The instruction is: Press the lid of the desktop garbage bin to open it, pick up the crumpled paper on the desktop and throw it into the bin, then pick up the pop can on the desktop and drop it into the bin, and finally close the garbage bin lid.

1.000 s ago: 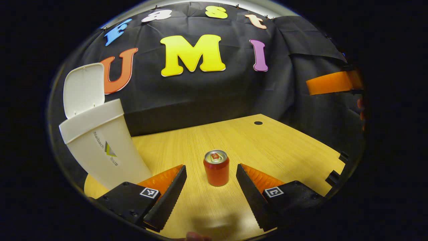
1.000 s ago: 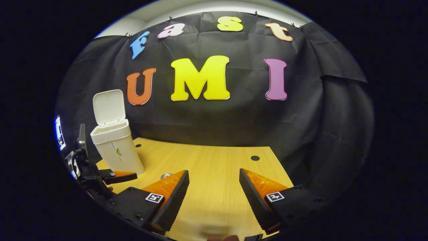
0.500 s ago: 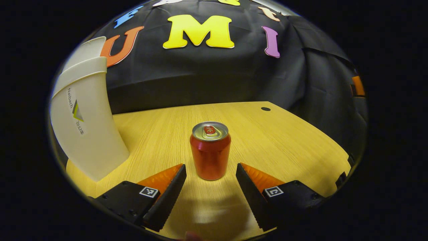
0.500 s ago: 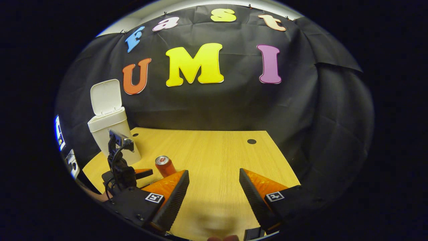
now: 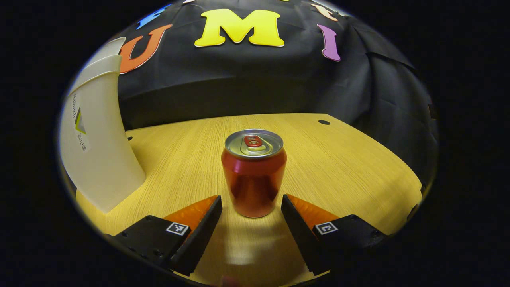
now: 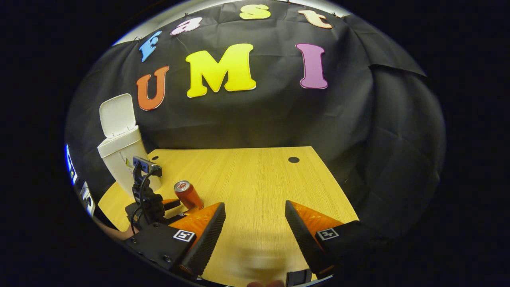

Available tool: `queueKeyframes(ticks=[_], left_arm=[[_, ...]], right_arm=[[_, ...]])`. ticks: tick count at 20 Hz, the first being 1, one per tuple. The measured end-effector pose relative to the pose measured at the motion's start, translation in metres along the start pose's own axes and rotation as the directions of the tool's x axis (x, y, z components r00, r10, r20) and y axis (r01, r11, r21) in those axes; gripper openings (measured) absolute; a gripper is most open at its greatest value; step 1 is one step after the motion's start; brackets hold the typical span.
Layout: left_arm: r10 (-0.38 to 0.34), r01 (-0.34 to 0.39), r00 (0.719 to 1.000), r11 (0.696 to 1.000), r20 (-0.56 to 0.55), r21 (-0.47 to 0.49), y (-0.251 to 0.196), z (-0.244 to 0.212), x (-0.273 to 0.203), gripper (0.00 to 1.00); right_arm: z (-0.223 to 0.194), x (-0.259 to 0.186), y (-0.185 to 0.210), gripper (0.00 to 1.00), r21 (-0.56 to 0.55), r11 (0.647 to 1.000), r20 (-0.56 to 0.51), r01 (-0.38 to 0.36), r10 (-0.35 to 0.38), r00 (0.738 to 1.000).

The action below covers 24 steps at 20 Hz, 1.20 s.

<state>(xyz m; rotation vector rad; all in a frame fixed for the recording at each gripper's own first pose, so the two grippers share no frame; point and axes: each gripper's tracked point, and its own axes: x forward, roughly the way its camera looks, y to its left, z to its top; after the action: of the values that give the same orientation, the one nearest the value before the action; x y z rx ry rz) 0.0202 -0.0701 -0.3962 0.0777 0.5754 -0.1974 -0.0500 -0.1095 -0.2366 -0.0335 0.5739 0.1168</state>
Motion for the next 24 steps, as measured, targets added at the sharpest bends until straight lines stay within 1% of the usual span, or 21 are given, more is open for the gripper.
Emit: queueKeyframes(ticks=[7, 14, 15, 16, 18, 19, 20, 21, 24], left_arm=[[-0.014, 0.014, 1.0, 0.999, 0.0, 0.046, -0.007, 0.007, 0.019, 0.99], [-0.023, 0.025, 0.999, 0.999, -0.044, 0.038, -0.004, 0.007, 0.031, 0.98], [-0.026, 0.028, 0.999, 0.999, -0.04, 0.04, -0.003, 0.008, 0.03, 0.95], [-0.028, 0.03, 0.999, 0.999, -0.043, 0.041, -0.002, 0.007, 0.03, 0.88], [-0.033, 0.035, 0.998, 0.999, -0.047, 0.039, -0.002, 0.007, 0.029, 0.87], [-0.034, 0.036, 0.998, 0.999, -0.047, 0.036, -0.002, 0.007, 0.028, 0.93], [-0.038, 0.039, 0.998, 0.999, -0.041, 0.033, -0.002, 0.01, 0.026, 0.86], [-0.041, 0.042, 0.999, 0.999, -0.036, 0.032, -0.003, 0.014, 0.022, 0.86], [-0.038, 0.038, 0.999, 0.998, -0.012, 0.042, 0.001, 0.033, 0.004, 0.86]], right_arm=[[0.002, 0.013, 0.0, 0.95, -0.009, 1.0, -0.015, 0.002, -0.002, 1.0], [0.006, 0.021, 0.002, 0.95, 0.009, 1.0, -0.022, 0.004, -0.004, 1.0], [0.008, 0.021, 0.003, 0.94, 0.014, 1.0, -0.021, 0.002, -0.001, 1.0], [0.008, 0.021, 0.004, 0.95, 0.018, 1.0, -0.02, 0.0, 0.0, 1.0], [0.009, 0.021, 0.006, 0.95, 0.014, 1.0, -0.02, 0.0, 0.0, 1.0], [0.011, 0.019, 0.008, 0.94, 0.013, 1.0, -0.017, -0.001, 0.002, 1.0], [0.012, 0.019, 0.008, 0.93, 0.013, 1.0, -0.014, -0.002, 0.002, 1.0], [0.015, 0.018, 0.009, 0.95, 0.012, 1.0, -0.01, -0.001, 0.001, 1.0], [0.021, 0.014, 0.017, 0.94, 0.007, 1.0, 0.007, -0.009, 0.009, 1.0]])
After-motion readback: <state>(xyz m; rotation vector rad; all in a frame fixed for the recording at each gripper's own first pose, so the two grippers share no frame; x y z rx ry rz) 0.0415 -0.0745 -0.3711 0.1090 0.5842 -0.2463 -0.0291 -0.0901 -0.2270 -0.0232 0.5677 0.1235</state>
